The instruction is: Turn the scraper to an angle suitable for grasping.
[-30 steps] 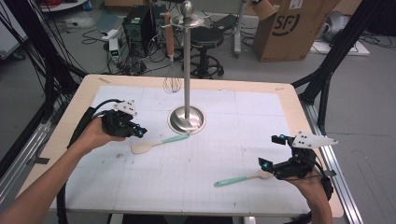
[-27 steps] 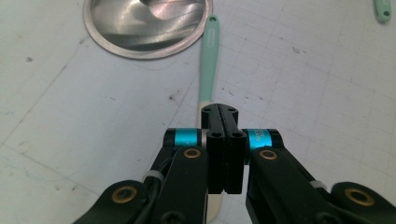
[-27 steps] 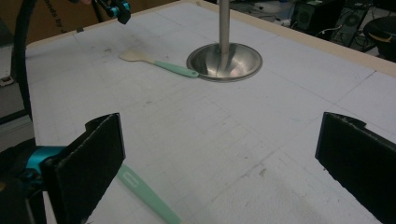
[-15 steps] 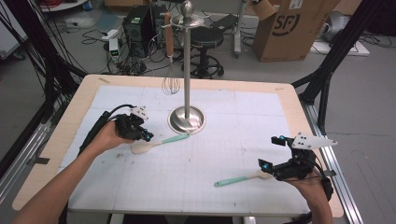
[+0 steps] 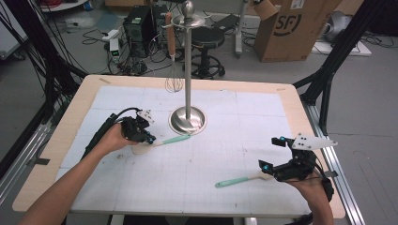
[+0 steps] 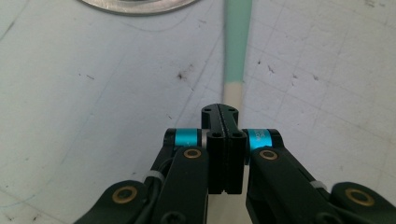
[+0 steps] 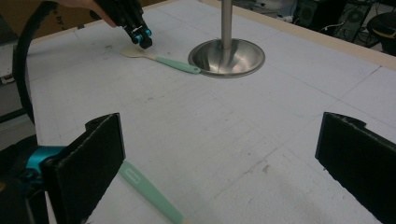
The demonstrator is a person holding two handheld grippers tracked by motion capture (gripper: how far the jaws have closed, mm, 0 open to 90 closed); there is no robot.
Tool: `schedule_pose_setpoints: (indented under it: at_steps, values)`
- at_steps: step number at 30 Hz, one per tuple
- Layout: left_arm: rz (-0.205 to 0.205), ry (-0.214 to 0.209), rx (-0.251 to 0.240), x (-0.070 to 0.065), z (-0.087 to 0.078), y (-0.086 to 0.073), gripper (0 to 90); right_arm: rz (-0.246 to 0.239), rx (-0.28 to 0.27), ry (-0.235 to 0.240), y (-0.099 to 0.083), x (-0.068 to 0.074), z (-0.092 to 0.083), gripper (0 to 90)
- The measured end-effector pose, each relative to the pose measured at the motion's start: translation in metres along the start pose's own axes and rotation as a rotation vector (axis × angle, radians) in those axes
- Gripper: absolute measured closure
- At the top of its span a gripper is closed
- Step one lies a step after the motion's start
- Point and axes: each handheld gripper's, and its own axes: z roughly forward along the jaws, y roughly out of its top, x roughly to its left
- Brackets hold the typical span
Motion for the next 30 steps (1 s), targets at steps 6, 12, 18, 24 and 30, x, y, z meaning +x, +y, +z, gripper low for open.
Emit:
schedule_pose_setpoints:
  at_steps: [6,12,18,24,30]
  values:
    - [0.006,0.013,0.015,-0.0004,0.004,0.0002,89.8,0.004,0.006,0.003,-0.0006,0.0001,0.0007,0.0]
    - [0.019,0.02,0.029,-0.0006,0.0045,0.0003,89.8,0.006,0.006,0.003,-0.0007,-0.0001,0.0005,0.0]
    - [0.019,0.017,0.039,-0.0014,0.0024,-0.0009,89.9,0.01,0.007,0.004,-0.0007,0.0002,0.0006,0.0]
    - [0.035,0.012,0.061,-0.002,-0.0019,-0.0029,89.8,0.002,0.007,0.002,-0.0005,0.0001,0.0009,0.0]
    - [0.022,0.019,0.023,-0.0019,-0.0026,0.0005,89.9,0.003,0.01,0.003,-0.0006,0.0005,0.0023,0.0]
